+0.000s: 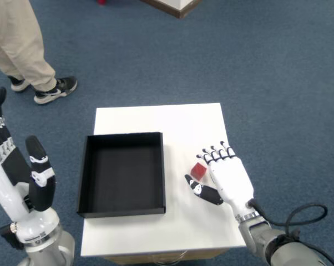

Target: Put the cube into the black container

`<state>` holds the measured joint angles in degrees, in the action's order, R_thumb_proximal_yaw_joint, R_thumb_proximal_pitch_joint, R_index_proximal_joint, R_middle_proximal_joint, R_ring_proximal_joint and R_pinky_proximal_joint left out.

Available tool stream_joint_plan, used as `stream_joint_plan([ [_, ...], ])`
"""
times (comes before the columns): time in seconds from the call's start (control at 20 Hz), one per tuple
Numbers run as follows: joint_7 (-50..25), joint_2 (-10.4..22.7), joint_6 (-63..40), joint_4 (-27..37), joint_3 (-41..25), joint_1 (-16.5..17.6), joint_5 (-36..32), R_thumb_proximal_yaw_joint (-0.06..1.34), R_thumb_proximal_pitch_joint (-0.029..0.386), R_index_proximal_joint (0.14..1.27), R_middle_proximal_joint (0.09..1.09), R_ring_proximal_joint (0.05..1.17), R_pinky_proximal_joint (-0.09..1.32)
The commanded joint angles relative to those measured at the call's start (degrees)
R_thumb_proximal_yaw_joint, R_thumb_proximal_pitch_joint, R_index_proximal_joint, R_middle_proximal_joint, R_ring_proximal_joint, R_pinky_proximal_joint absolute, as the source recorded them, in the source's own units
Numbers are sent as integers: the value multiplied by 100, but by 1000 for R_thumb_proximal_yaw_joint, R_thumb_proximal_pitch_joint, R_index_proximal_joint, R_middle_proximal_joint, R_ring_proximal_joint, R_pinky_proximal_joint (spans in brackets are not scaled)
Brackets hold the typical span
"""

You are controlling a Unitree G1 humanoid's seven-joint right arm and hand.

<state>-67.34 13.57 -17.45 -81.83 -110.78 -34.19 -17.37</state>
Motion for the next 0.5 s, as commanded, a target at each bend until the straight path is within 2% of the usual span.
stream_joint_plan([
  [0.05,-398,71,-76,-81,0,-302,-1,272,100,494,342,302,142],
  [0.35,-407,51,-53,-92,-62,-202,51,276,96,500,350,305,133],
  [0.5,-230,166,-12,-113,-42,-124,11,282,97,505,352,305,131],
])
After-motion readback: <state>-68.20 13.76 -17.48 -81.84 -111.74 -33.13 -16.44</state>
